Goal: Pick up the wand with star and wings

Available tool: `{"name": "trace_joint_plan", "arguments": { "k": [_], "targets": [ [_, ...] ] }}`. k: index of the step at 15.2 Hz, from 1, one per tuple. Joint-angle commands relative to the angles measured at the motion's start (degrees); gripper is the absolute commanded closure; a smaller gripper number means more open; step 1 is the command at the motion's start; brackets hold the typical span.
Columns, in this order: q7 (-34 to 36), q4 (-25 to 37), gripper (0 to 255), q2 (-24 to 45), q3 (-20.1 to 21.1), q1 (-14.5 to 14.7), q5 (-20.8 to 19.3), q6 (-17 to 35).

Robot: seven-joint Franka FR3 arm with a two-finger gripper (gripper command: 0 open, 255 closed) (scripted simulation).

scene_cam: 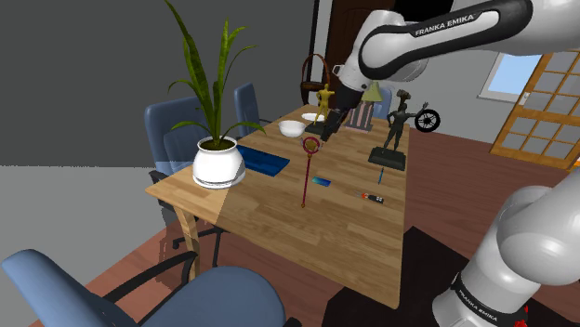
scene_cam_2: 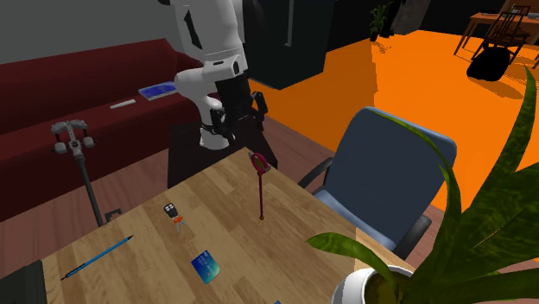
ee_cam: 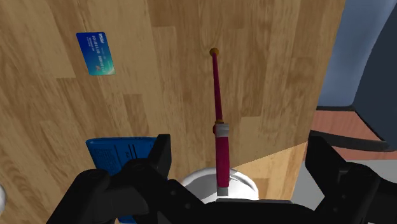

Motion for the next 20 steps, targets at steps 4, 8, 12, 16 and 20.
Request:
{"name": "trace_joint_plan", "arguments": {
  "k": [4, 8, 12, 16, 20],
  "targets": [
    [-2.7, -0.4, 0, 4.2, -0.4, 0.7, 1.0, 6.3],
    [-3.2, -2.6, 0, 5.3, -0.5, 0.8, 1.4, 9.5],
    [-3.3, -2.9, 255, 5.4, -0.5, 0.8, 1.5, 10.0],
    [-3.3, -2.9, 255, 5.4, -0.5, 0.8, 1.5, 10.0],
    [-3.3, -2.8, 255, 5.5, -0.5, 0.8, 1.5, 10.0]
  ]
}}
